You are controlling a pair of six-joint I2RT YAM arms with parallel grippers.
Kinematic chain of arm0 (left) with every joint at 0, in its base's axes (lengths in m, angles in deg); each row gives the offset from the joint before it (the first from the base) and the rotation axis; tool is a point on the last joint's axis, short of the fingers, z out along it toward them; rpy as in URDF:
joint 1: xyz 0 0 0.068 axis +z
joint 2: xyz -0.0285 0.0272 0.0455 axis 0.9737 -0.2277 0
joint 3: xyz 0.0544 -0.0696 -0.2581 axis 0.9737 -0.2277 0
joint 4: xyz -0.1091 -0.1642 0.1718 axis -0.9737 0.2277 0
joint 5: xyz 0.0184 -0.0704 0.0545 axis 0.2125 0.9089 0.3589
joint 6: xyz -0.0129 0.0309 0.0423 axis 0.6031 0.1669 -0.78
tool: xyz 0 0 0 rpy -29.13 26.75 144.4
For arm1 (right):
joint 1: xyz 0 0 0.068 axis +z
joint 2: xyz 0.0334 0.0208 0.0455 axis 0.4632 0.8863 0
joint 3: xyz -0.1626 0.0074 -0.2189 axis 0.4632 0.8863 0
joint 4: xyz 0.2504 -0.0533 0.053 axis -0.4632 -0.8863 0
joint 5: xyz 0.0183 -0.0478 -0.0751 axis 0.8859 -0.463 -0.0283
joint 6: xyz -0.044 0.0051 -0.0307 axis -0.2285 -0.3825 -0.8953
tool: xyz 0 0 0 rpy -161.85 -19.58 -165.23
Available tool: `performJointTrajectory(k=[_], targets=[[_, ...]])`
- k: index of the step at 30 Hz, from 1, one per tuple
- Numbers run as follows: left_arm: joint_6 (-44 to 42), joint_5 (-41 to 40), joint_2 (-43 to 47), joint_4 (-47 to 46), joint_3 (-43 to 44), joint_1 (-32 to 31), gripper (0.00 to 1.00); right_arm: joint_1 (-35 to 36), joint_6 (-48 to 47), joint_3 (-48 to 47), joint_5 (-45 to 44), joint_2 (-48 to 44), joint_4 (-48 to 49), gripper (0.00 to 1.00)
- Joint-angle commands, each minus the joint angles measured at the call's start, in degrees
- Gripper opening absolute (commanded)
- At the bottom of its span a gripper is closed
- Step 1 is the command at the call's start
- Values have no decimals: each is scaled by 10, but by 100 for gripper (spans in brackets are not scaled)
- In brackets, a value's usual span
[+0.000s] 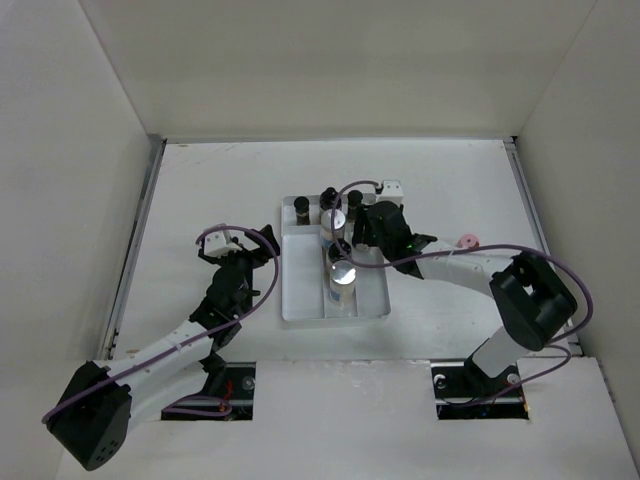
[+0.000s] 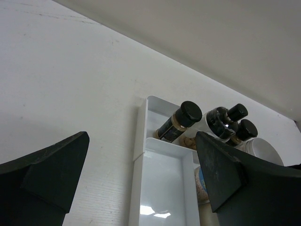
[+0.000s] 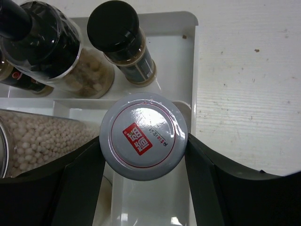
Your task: Organize the condiment bottles
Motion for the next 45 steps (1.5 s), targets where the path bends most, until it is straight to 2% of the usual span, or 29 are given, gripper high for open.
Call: performJointTrajectory(k=[1,2,4,11,17,20,23,29,34,39,45], targets=[[4,0,10,-30,-2,0,100,9,4,-37,-25,1,64,71],[4,0,12,-34,-4,0,100,9,7,-37,-28,-5,63,79],[4,0,13,-40,-7,2,100,9,8,-38,-28,-20,58,87],[4,1,11,-37,-6,-1,100,-7,10,-12,-72,-131,1,91],[2,5,4,-34,3,-8,100,-108,34,93,-183,-281,-72,97],[-1,10,-13,-30,14,-18,100,-176,53,111,-195,-338,-143,100],[2,11,-30,-27,19,-18,100,-207,78,129,-188,-350,-178,100],[9,9,-12,-22,12,-18,100,-240,115,161,-141,-302,-167,100],[9,12,-11,-26,11,-23,100,-258,114,176,-119,-268,-134,91],[10,12,-9,-24,11,-24,100,-259,113,177,-120,-246,-105,68],[11,8,-6,-23,8,-20,100,-242,99,176,-161,-249,-92,51]])
